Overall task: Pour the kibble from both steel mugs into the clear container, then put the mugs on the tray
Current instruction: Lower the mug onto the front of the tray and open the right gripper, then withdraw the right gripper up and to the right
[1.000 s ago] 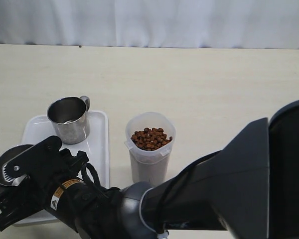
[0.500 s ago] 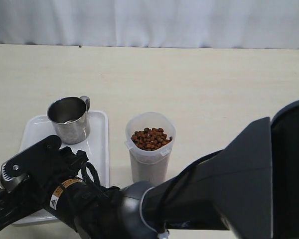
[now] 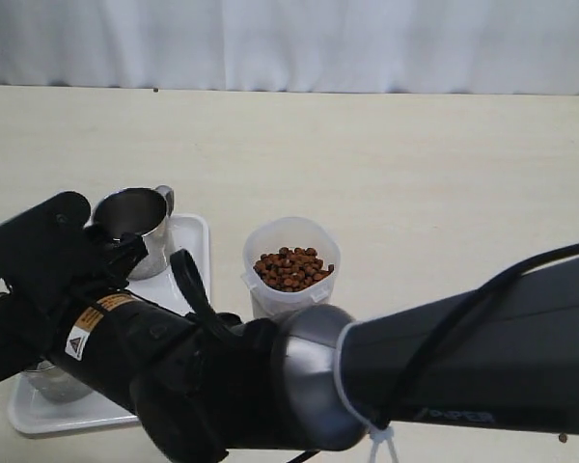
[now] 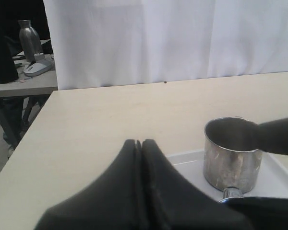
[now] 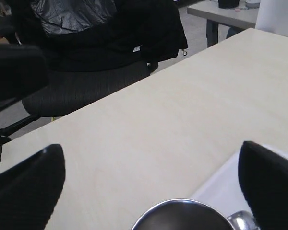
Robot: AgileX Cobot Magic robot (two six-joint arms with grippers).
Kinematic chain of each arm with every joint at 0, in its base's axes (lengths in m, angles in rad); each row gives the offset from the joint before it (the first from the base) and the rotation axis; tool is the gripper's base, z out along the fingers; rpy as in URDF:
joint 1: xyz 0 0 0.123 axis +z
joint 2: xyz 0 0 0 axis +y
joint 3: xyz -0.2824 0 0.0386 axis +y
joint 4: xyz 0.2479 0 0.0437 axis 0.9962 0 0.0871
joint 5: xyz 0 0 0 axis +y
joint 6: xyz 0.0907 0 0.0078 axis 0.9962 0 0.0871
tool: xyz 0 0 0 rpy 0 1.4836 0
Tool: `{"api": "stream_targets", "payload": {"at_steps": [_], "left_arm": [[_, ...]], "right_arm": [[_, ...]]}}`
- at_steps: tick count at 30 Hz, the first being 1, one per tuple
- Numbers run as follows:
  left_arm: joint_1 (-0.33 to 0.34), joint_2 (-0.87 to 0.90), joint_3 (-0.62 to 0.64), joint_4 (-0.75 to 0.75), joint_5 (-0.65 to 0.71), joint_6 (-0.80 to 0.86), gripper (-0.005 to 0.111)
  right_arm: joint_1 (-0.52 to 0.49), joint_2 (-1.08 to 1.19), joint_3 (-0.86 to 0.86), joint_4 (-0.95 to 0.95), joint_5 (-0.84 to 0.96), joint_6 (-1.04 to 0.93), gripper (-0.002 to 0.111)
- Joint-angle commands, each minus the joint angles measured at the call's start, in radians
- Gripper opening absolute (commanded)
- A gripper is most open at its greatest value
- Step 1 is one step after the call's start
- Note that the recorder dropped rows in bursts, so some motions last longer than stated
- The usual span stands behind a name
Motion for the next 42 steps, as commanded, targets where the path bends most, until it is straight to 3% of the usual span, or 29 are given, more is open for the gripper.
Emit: {"api": "stream_targets", "payload": {"at_steps": [1,19,24,26,27,32,37,42], "left_arm": [[-0.006,-0.003,0.003,0.0,-0.012,-0.004,0.0],[-0.006,-0.003,0.003,0.002,-0.012,-0.004,0.0],[-0.006,-0.003,0.003,0.002,-0.012,-0.004,0.0],[-0.006,-0.003,0.003,0.002,-0.012,-0.004,0.0],[-0.006,-0.003,0.003,0.002,-0.012,-0.004,0.0],[-0.006,-0.003,0.003,0.002,-0.012,-0.004,0.0],[-0.006,-0.003,0.003,0.002,-0.012,-0.002,0.0],[-0.006,-0.003,0.003,0.0,-0.012,-0.002,0.0]], "right_arm": [[0.003,-0.038,-0.004,0.004,0.056,-0.056,0.075],[0.003,-0.242,-0.004,0.004,0.125,-0.131,0.075],[0.001,-0.359,-0.004,0.014,0.256,-0.235,0.045],[-0.012,-0.425,0.005,0.065,0.328,-0.326,0.014],[-0.019,-0.454,0.015,0.08,0.337,-0.357,0.005],[-0.098,-0.673,0.17,0.153,0.289,-0.405,0.005],[-0.251,-1.013,0.458,0.236,0.257,-0.434,0.005],[-0.318,-1.301,0.721,0.392,0.166,-0.549,0.005]]}}
